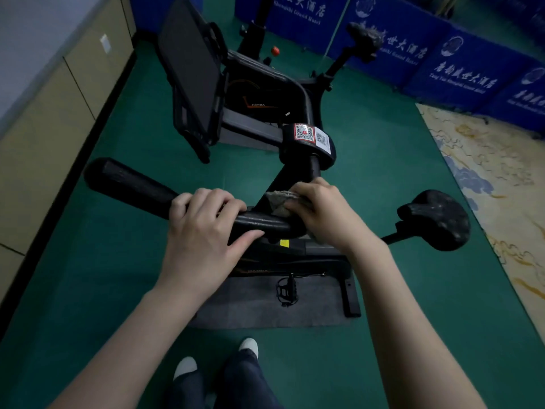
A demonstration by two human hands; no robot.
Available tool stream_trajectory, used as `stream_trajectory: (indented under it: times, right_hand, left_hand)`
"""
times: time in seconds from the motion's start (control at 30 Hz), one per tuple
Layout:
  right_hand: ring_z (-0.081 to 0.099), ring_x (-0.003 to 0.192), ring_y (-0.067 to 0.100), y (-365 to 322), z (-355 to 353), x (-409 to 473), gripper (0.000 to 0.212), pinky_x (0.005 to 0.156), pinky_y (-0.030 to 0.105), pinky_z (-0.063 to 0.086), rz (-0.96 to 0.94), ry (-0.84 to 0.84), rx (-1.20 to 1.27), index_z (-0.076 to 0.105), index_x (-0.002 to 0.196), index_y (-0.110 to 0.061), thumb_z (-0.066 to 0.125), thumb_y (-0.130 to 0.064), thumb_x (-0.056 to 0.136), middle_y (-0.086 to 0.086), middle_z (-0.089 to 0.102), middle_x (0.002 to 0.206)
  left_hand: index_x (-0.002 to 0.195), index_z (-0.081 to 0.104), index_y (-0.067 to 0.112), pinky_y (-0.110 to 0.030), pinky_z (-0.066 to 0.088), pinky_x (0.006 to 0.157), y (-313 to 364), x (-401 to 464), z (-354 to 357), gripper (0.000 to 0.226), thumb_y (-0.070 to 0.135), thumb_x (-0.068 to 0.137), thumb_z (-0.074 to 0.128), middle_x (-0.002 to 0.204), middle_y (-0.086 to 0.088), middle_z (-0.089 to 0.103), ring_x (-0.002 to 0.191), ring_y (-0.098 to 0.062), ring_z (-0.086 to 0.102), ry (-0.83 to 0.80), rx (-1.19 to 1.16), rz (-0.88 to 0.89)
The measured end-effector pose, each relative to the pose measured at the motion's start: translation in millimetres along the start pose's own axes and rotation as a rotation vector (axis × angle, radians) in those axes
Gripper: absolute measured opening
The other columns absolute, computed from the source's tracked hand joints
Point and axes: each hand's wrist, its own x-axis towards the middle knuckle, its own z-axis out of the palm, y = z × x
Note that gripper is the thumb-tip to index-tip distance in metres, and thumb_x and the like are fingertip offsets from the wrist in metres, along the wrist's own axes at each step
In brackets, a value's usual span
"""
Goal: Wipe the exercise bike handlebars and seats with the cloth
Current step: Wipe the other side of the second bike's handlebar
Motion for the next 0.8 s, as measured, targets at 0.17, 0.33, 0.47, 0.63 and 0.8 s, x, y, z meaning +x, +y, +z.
stream_trajectory:
  times: [0.17,0.33,0.47,0.63,0.8]
  right_hand:
    - [0.049,0.094,0.023,2.0,16.1,-16.6,0.010,0.083,0.036,0.044,-0.149,0.146,0.114,0.067,0.091,-0.010,0.060,-0.016,0.092,-0.007,0.062,0.080]
    - [0.049,0.088,0.023,28.4,19.1,-13.4,0.006,0.078,0.034,0.045,-0.140,0.405,0.133,0.067,0.093,-0.009,0.062,-0.011,0.089,-0.006,0.061,0.084]
    - [0.050,0.092,0.021,21.5,52.5,-35.0,0.013,0.083,0.019,0.041,-0.021,0.723,0.332,0.067,0.100,-0.005,0.060,-0.005,0.089,-0.009,0.062,0.097]
    - [0.054,0.102,0.021,18.1,72.9,-37.5,0.018,0.092,0.021,0.042,0.067,0.874,0.516,0.066,0.104,-0.003,0.060,-0.001,0.087,0.004,0.067,0.108]
    - [0.055,0.101,0.016,35.4,59.1,-9.1,0.015,0.091,0.022,0.042,0.184,0.838,0.723,0.065,0.100,-0.002,0.060,-0.005,0.087,0.006,0.057,0.104]
  left_hand:
    - [0.095,0.066,0.016,-0.036,0.029,0.087,4.4,0.9,-0.1,0.041,0.053,0.081,0.062,0.094,0.001,0.060,0.092,-0.023,0.056,0.005,0.024,-0.022]
    - [0.101,0.066,0.015,-0.036,0.033,0.091,19.8,7.6,10.1,0.045,0.055,0.084,0.053,0.096,0.001,0.061,0.094,-0.022,0.057,-0.030,-0.017,-0.001]
    - [0.101,0.067,0.015,-0.036,0.036,0.091,31.9,13.3,20.8,0.046,0.056,0.085,0.052,0.094,0.002,0.062,0.093,-0.022,0.058,-0.068,-0.014,-0.007]
    - [0.089,0.070,0.018,-0.032,0.034,0.084,36.0,14.8,24.8,0.043,0.056,0.084,0.052,0.086,0.006,0.064,0.084,-0.018,0.059,-0.029,-0.002,-0.042]
    - [0.087,0.070,0.020,-0.029,0.032,0.082,36.7,15.8,25.7,0.042,0.058,0.083,0.053,0.085,0.009,0.064,0.084,-0.016,0.059,-0.028,-0.018,-0.069]
